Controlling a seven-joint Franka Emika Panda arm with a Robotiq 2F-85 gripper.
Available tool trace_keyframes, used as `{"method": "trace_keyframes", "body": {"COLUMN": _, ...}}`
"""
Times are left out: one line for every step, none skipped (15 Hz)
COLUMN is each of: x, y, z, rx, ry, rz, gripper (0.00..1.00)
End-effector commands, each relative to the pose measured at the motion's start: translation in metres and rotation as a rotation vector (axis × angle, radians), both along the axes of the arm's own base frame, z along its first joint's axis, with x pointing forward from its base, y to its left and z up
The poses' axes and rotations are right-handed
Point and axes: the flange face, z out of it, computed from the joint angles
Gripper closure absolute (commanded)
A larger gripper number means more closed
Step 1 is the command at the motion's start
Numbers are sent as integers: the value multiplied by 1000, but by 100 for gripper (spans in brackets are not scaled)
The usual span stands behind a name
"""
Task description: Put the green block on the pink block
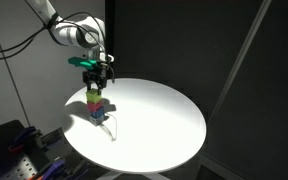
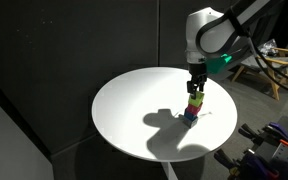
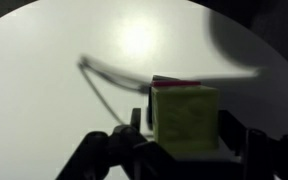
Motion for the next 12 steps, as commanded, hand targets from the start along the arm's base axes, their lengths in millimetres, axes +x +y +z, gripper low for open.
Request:
{"method": "trace_keyframes", "body": {"x": 2, "y": -1, "z": 2, "rx": -7, "ry": -10, "rz": 23, "gripper": 0}}
{"method": "trace_keyframes", "body": {"x": 2, "y": -1, "z": 2, "rx": -7, "ry": -10, "rz": 23, "gripper": 0}}
{"method": "trace_keyframes", "body": {"x": 1, "y": -2, "z": 2, "rx": -6, "ry": -10, "rz": 23, "gripper": 0}}
{"method": "trace_keyframes", "body": {"x": 1, "y": -3, "z": 3, "rx": -5, "ry": -8, "rz": 21, "gripper": 0}}
{"method": "trace_keyframes", "body": {"x": 1, "y": -3, "z": 3, "rx": -6, "ry": -6, "rz": 17, "gripper": 0}}
{"method": "trace_keyframes", "body": {"x": 0, "y": -5, "z": 4, "rx": -6, "ry": 2, "rz": 10, "gripper": 0}}
{"method": "trace_keyframes", "body": {"x": 0, "y": -6, "z": 5, "rx": -7, "ry": 6, "rz": 4, "gripper": 0}}
{"method": "trace_keyframes", "body": {"x": -1, "y": -8, "z": 6, "rx": -8, "ry": 13, "rz": -4, "gripper": 0}}
{"method": "trace_keyframes", "body": {"x": -2, "y": -10, "z": 7, "rx": -8, "ry": 18, "rz": -13, "gripper": 0}}
{"method": "trace_keyframes", "body": {"x": -3, "y": -12, "z": 9, "rx": -7, "ry": 22, "rz": -20, "gripper": 0}}
{"method": "trace_keyframes", "body": {"x": -4, "y": -14, "z": 10, "rx": -6, "ry": 26, "rz": -25, "gripper": 0}}
{"method": "trace_keyframes", "body": {"x": -5, "y": -15, "z": 12, "rx": -5, "ry": 28, "rz": -30, "gripper": 0}}
